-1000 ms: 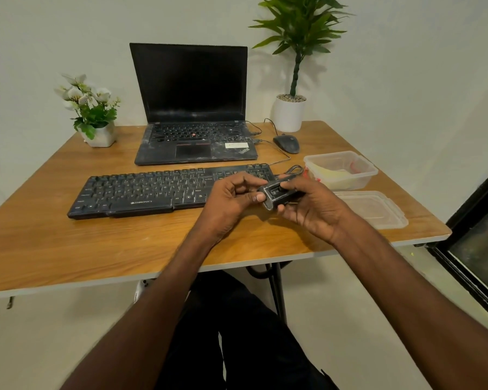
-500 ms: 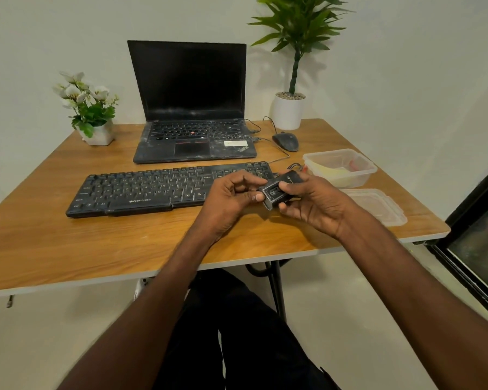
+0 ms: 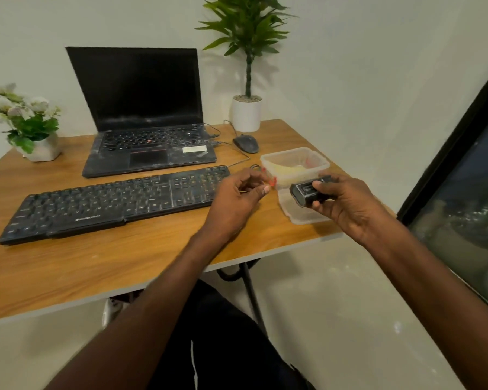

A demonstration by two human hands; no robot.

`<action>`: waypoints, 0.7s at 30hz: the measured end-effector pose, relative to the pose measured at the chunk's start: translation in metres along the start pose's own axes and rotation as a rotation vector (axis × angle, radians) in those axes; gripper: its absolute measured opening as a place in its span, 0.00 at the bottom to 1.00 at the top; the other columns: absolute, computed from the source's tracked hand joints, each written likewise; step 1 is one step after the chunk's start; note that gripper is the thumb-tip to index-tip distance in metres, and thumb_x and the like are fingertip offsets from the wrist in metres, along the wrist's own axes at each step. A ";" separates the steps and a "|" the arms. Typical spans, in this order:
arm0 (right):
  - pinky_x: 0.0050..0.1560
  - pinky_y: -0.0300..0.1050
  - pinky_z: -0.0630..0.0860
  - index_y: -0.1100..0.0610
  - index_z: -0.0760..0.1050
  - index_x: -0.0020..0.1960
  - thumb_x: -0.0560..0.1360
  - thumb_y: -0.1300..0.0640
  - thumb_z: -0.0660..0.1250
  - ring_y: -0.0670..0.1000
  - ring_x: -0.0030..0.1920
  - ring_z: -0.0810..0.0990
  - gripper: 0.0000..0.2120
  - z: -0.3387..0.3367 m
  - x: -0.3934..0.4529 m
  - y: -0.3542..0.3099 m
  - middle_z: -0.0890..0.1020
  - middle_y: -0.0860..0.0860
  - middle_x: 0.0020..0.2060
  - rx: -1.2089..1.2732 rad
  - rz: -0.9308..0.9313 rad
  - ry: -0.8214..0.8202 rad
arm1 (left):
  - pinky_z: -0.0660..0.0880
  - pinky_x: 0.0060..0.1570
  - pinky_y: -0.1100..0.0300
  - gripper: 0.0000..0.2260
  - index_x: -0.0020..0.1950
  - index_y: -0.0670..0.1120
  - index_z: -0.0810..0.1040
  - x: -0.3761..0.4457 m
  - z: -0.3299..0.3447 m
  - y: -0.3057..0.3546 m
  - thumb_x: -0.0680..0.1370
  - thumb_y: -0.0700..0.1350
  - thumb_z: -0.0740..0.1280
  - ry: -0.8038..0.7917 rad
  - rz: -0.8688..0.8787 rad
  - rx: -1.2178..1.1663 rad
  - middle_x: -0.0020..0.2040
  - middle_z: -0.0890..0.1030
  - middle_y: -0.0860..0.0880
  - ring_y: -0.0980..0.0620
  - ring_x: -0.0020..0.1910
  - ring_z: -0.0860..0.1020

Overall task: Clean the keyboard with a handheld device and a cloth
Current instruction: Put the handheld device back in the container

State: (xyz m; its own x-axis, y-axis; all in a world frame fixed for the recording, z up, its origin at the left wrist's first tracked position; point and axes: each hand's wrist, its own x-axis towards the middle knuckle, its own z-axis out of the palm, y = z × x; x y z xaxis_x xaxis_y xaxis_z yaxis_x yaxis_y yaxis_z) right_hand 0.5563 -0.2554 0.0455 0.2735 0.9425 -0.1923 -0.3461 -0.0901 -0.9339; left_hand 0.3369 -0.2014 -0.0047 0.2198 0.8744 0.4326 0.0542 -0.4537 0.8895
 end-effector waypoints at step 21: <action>0.32 0.45 0.78 0.62 0.78 0.48 0.71 0.70 0.75 0.57 0.43 0.85 0.10 -0.011 0.032 -0.013 0.84 0.62 0.47 -0.516 0.009 0.141 | 0.73 0.57 0.48 0.09 0.60 0.49 0.85 0.007 0.059 -0.018 0.84 0.48 0.67 -0.217 0.178 0.749 0.57 0.81 0.51 0.49 0.58 0.73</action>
State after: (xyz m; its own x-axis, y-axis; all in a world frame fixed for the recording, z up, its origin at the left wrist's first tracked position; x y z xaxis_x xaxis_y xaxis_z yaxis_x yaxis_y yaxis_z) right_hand 0.5791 -0.2271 0.0484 0.4029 0.8917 -0.2061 0.1276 -0.2777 -0.9522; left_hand 0.3953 -0.1970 -0.0265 0.4670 0.7599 0.4521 0.6235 -0.6455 0.4411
